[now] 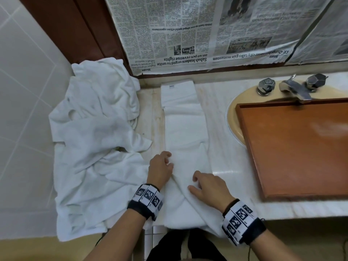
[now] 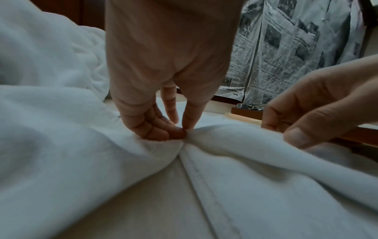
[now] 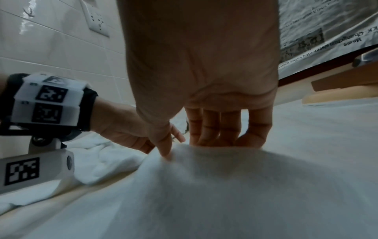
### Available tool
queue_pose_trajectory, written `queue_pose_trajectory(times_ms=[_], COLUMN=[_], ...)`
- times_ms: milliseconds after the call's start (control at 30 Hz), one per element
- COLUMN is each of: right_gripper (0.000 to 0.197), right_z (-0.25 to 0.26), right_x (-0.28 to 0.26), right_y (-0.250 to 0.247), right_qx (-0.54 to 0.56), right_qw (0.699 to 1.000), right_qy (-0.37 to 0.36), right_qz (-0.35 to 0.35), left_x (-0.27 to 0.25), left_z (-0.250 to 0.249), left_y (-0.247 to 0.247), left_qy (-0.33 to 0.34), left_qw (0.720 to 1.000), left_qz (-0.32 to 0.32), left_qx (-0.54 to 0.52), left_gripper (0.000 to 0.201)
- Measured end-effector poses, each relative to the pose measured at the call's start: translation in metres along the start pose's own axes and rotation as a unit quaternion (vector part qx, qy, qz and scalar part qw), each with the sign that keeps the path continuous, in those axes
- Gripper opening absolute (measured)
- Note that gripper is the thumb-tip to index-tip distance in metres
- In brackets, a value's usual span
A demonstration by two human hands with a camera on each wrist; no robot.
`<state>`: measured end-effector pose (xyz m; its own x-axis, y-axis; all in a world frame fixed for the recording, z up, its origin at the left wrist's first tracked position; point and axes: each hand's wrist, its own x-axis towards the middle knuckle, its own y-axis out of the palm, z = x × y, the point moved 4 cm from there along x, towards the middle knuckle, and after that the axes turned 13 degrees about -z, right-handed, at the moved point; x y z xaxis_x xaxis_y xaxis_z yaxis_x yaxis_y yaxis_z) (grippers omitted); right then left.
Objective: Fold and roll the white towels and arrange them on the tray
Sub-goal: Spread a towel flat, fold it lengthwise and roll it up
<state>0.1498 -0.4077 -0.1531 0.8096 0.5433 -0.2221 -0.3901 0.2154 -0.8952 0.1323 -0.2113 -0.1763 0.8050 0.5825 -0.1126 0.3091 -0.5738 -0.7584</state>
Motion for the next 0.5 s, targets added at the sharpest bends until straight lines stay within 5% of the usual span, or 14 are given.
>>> queue_pose_trajectory(times_ms=[133,500], right_gripper=[0.017,0.022], right_z=[0.011,0.091], right_x=[-0.016,-0.054], right_y=[0.005,0.031], right_qx=[0.022,0.074], right_qw=[0.999,0.996], right_qy=[0.007,0.011], right_qz=[0.044,0.039], left_x=[-0.007,-0.023], left_z=[0.002,0.010], left_y=[0.000,-0.009], left_qy=[-0.003,0.028], left_qw=[1.000,1.000], left_qz=[-0.007,0.011], left_qx=[-0.023,-0.003], left_gripper=[0.032,0.030])
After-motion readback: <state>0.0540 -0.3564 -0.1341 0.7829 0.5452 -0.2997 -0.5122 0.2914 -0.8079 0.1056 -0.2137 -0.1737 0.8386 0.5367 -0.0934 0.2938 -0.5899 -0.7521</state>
